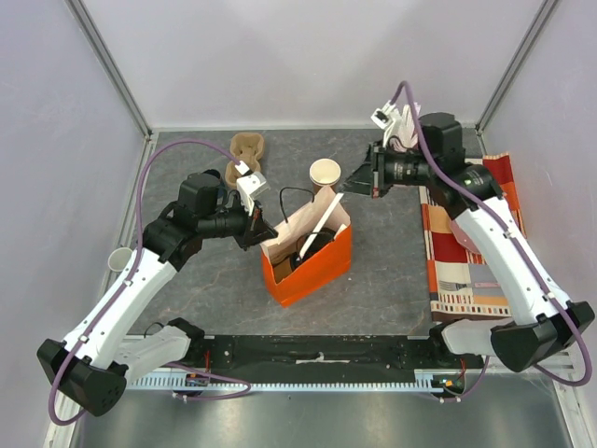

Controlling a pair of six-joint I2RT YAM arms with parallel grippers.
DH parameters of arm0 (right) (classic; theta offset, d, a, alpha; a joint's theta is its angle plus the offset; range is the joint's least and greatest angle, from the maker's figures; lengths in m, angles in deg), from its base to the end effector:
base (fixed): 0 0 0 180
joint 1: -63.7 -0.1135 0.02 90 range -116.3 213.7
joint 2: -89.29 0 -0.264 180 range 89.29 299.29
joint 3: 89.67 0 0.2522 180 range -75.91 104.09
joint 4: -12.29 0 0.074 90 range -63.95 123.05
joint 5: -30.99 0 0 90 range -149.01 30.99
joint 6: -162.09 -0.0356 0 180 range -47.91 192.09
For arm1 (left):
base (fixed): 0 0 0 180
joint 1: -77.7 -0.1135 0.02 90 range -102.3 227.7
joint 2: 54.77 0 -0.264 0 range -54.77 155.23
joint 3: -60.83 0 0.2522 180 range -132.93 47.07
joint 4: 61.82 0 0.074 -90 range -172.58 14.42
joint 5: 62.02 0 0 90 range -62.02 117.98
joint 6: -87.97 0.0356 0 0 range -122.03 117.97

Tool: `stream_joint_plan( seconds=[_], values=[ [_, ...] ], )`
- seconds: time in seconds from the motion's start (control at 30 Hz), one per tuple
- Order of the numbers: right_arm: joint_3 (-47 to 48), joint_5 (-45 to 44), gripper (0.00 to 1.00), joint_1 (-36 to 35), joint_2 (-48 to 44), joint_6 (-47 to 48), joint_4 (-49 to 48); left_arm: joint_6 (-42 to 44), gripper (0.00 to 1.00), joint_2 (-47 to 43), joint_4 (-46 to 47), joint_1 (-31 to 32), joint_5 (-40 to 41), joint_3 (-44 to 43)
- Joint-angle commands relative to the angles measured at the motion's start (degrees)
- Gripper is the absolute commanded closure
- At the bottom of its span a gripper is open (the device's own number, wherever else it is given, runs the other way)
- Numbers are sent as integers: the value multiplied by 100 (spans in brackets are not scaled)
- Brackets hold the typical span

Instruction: Pack the takeout coffee

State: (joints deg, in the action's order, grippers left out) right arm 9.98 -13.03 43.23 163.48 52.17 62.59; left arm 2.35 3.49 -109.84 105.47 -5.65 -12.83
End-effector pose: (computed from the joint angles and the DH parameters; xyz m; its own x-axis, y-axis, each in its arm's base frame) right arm 0.2397 0.1168 0.4345 -0.6611 0.0059 -0.7503 -0.6692 0.4476 0.5932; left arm 0.1780 -0.1160 0.3491 -0.4144 0.2901 -0.8626 0.8348 0.4987 -0.2334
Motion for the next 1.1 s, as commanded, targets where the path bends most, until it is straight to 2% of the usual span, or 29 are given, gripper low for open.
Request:
stream_joint_plan(
  seconds=[0.0,0.03,0.07,0.13,0.17,0.33,0.53,0.63,0.7,0.77,0.97,1.0,1.03,1.07],
  values=[
    [129,-800,99,-431,209,163,-193,36,98,45,42,27,-153,-118],
    [261,-966,90,-475,262,364,-43,28,98,45,42,27,-162,-127],
    [323,-1020,61,-476,288,453,81,28,98,36,42,27,-153,-136],
    [576,-1125,41,-476,333,629,389,36,98,36,7,27,-144,-171],
    [683,-1239,27,-476,350,717,459,36,98,45,-10,27,-127,-206],
    [1551,-1626,2,-379,561,683,697,89,76,54,-151,27,-39,-417],
    [2440,-2022,2,69,851,340,855,282,57,63,-362,27,224,-856],
    [2643,-2347,2,341,860,138,961,432,44,63,-529,27,400,-1164],
    [2679,-2619,2,578,816,33,1118,511,28,71,-634,27,575,-1375],
    [2609,-3111,2,754,764,23,1259,520,1,37,-696,27,786,-1559],
    [2135,-4304,2,1484,553,94,1962,380,0,-332,-591,27,2455,-2042],
    [1908,-4455,2,1571,413,172,1989,318,0,-376,-582,27,3127,-2096],
    [1775,-4561,2,1590,342,277,2007,187,0,-403,-643,18,3430,-2148],
    [1634,-5119,2,1607,185,331,2007,151,0,-394,-722,-17,3746,-2262]
  ],
)
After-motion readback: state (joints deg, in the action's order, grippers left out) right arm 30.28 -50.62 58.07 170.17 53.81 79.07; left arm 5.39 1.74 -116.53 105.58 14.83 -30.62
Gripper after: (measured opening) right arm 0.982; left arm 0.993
